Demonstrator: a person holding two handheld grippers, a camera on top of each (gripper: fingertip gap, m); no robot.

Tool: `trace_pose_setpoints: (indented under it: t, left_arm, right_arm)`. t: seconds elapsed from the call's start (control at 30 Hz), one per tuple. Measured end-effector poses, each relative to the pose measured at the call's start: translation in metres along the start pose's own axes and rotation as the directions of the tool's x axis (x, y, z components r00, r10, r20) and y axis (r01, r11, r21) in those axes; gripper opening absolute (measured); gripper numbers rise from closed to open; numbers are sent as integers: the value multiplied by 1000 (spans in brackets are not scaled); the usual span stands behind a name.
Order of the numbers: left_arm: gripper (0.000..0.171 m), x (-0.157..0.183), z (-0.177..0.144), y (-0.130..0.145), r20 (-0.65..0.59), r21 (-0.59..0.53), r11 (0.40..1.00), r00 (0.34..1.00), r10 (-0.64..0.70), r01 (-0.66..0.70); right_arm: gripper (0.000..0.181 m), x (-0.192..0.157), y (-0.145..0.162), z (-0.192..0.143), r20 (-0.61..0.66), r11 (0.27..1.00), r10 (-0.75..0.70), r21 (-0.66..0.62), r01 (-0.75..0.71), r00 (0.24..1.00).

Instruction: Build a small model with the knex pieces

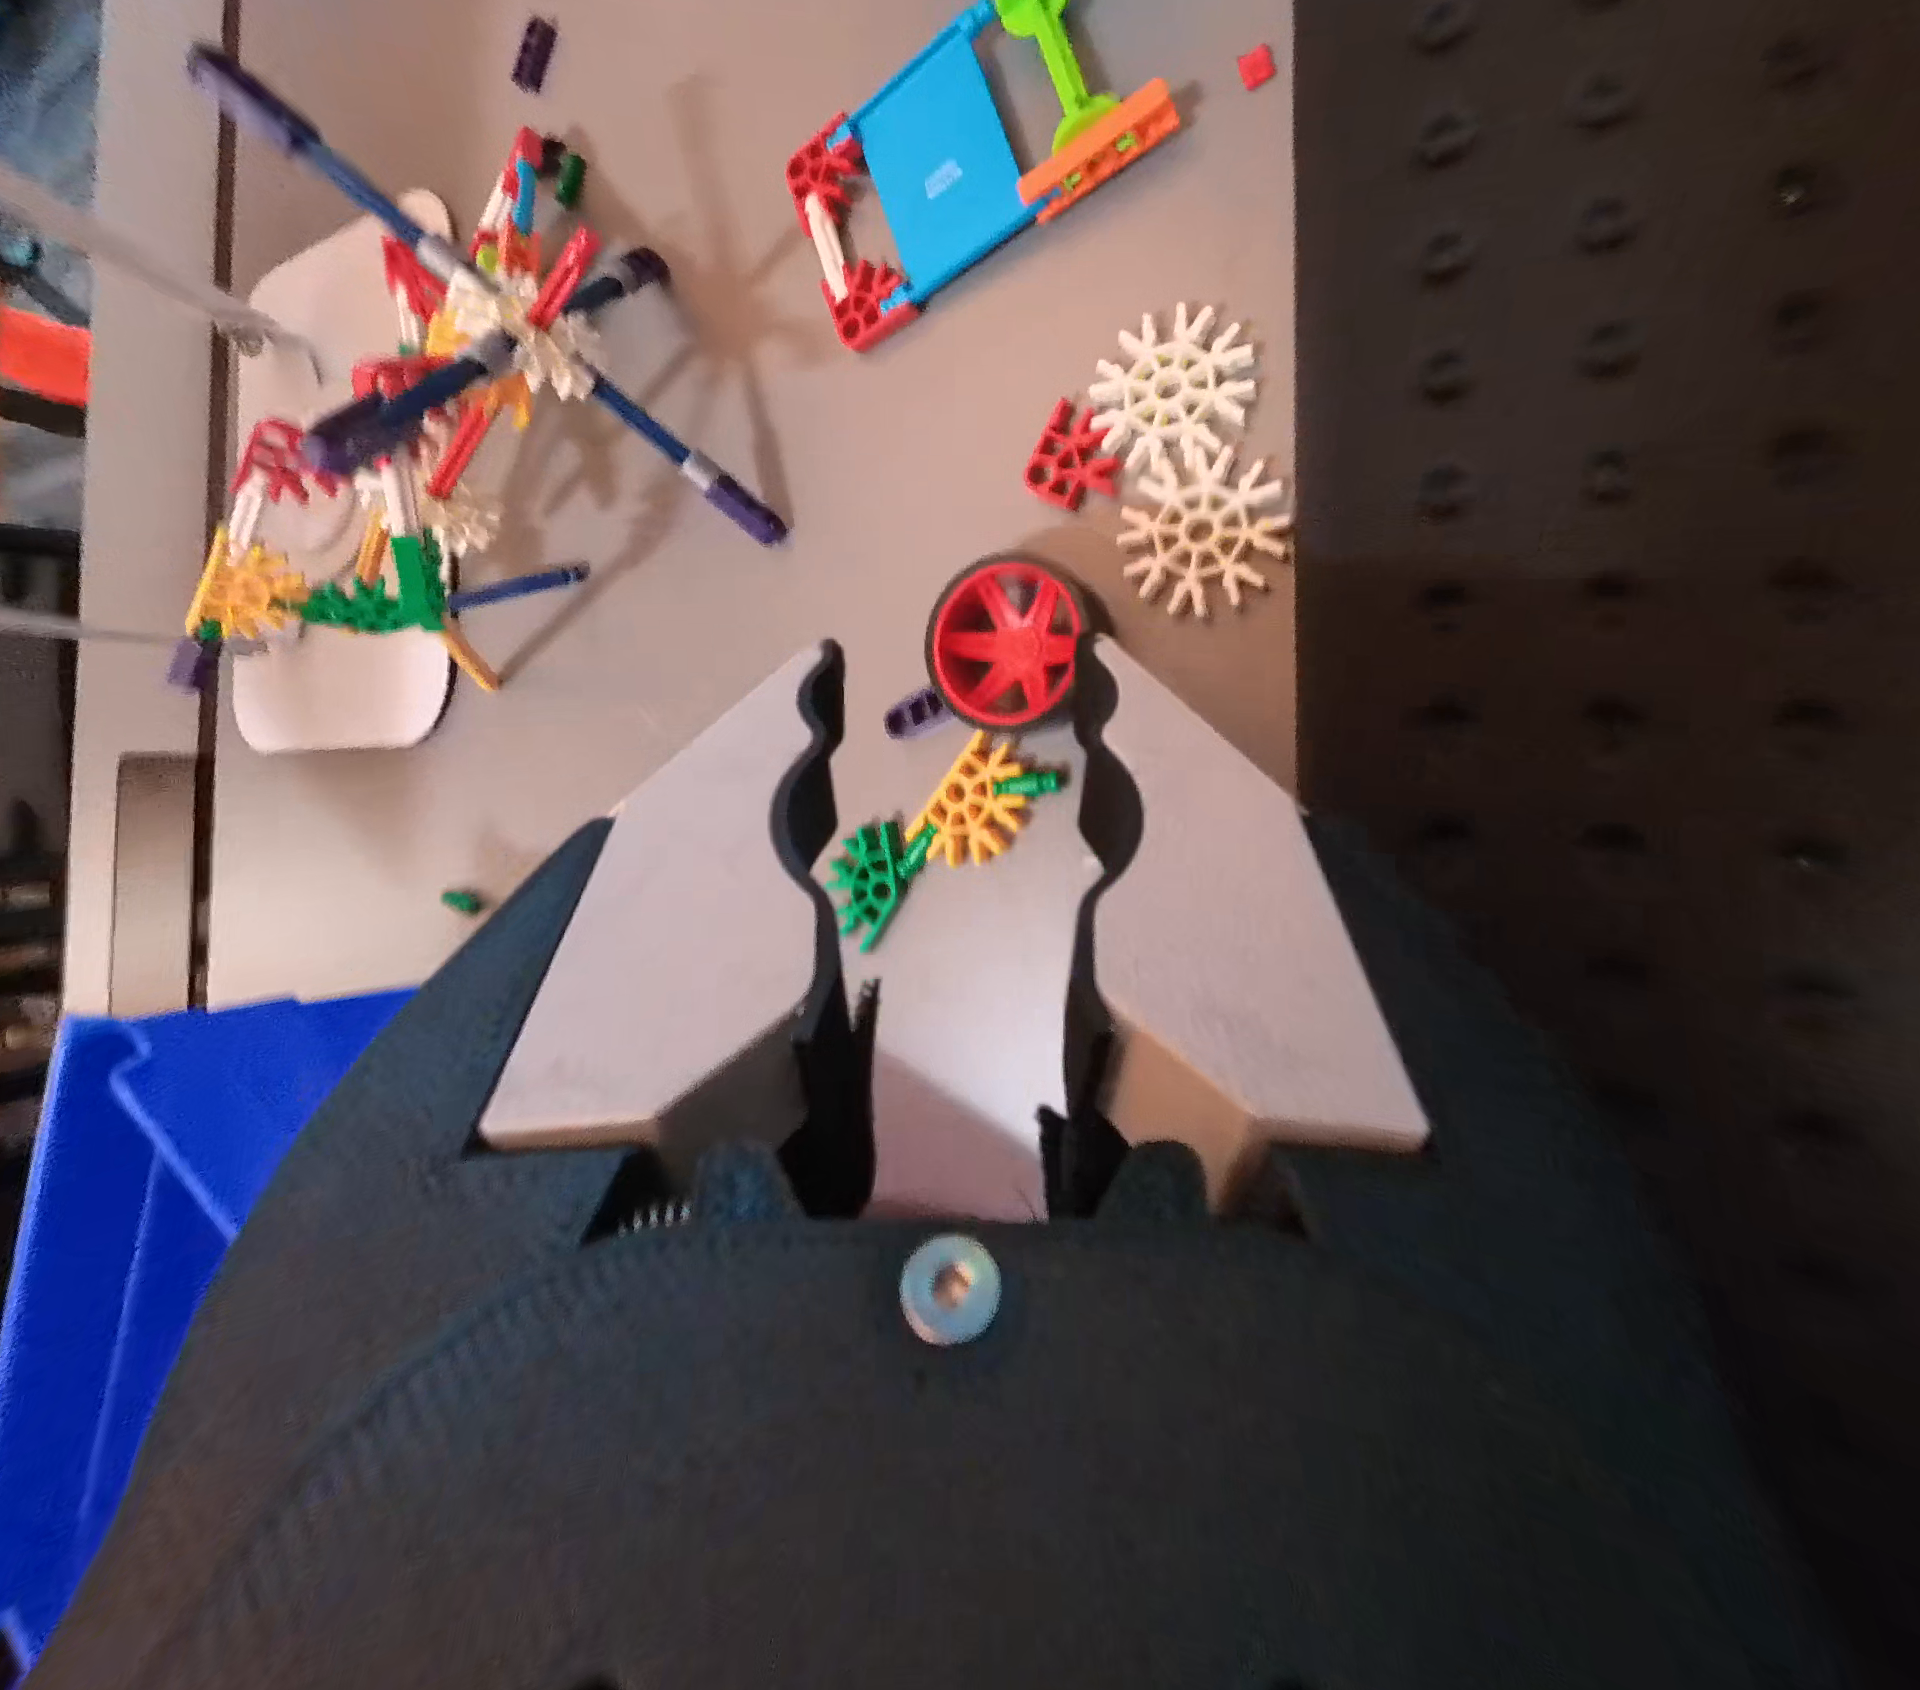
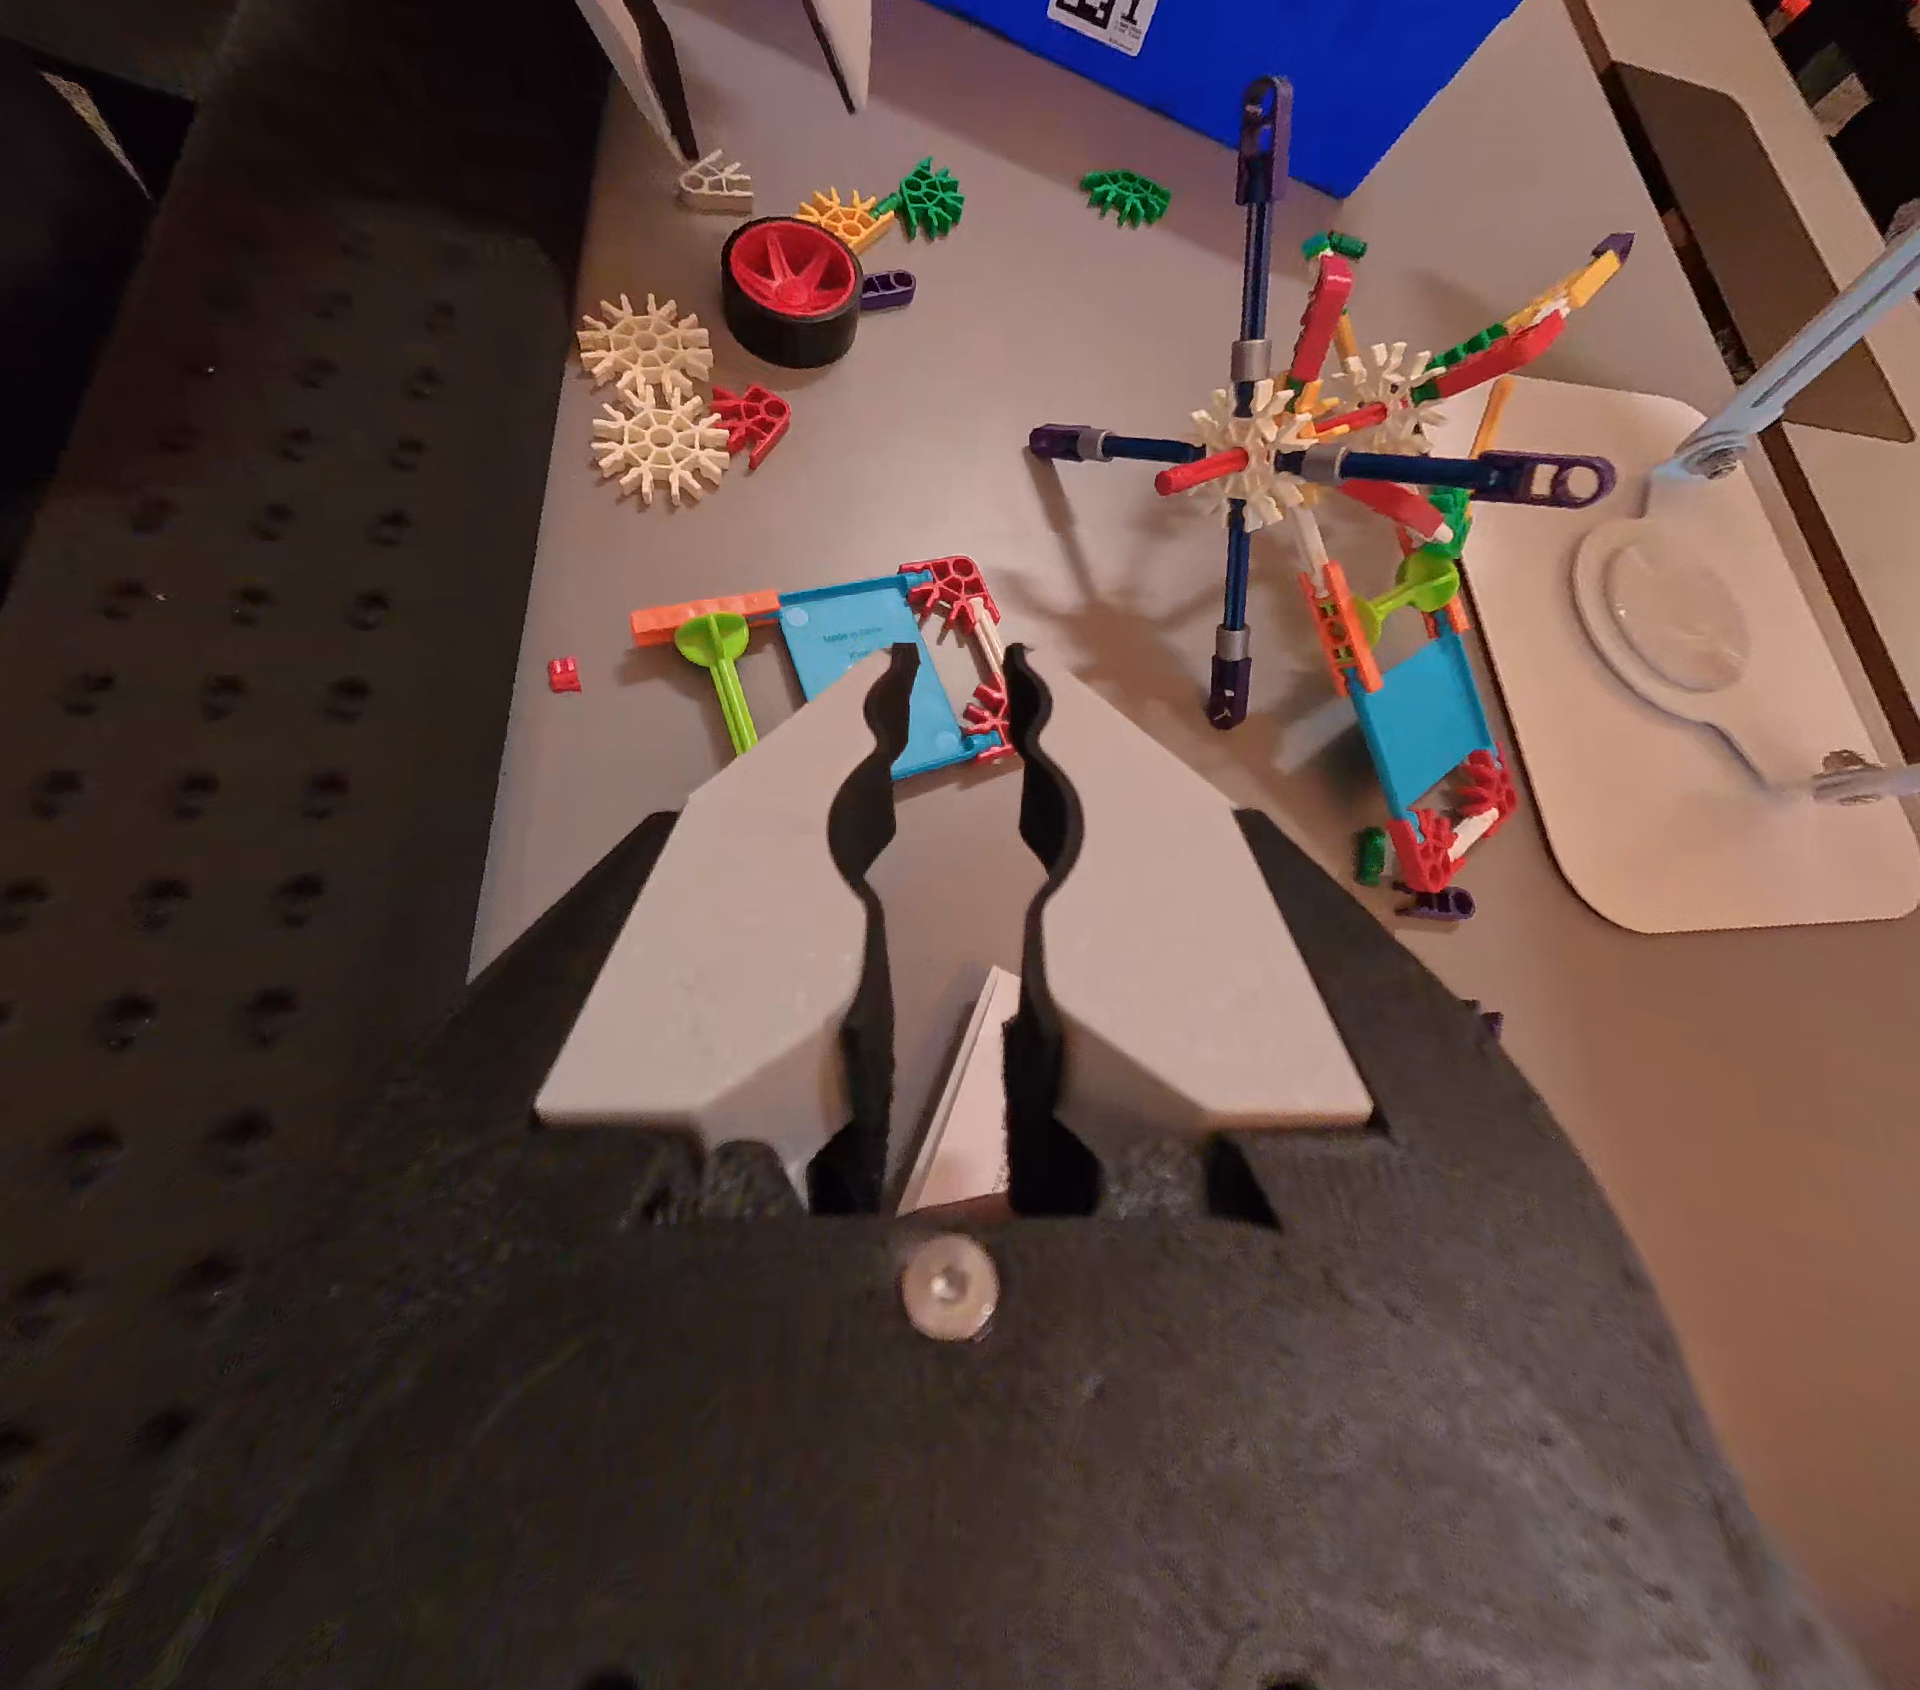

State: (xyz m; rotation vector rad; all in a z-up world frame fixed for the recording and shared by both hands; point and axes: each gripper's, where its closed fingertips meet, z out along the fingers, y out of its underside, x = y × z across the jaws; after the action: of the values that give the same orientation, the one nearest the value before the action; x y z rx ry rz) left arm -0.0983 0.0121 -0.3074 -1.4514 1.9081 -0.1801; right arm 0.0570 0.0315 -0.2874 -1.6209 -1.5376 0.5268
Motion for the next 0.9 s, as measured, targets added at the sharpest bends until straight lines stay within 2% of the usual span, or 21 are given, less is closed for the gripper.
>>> trace_pose_setpoints:
  t: [0.17, 0.43, 0.5, 0.57, 0.6, 0.73, 0.87, 0.9]
  left_arm:
    - [44, -10, -19, 37, 49, -141, 987, 996, -69, 75]
    - [44, 28, -12, 62, -79, -316, 945, 991, -110, 79]
    - [27, 29, -8, 69, -68, -360, 930, 992, -106, 75]
    - [22, 30, -3, 77, -58, -400, 914, 993, -102, 70]
    - [13, 28, -1, 78, -46, -402, 913, 994, -103, 76]
    - [1, 31, 5, 72, -50, -380, 921, 992, -115, 88]
    - [0, 34, 15, 56, -49, -315, 944, 991, -123, 101]
    - [5, 33, 18, 50, -40, -284, 953, 992, -119, 103]
  right_arm:
    - [16, 3, 9, 4, -5, 1000, 17, -26, -17, 1000]
    - [15, 2, 16, 11, 5, 998, 21, -58, -21, 1000]
    - [15, 3, 18, 11, 6, 998, 23, -63, -22, 1000]
    - [15, 3, 18, 11, 5, 998, 25, -63, -25, 1000]
    - [15, 3, 19, 11, 7, 998, 26, -62, -26, 1000]
    - [14, 3, 20, 12, 12, 998, 25, -64, -24, 1000]
    - [13, 2, 20, 12, 13, 998, 20, -65, -19, 1000]
    - [13, 2, 19, 12, 12, 998, 20, -63, -19, 1000]
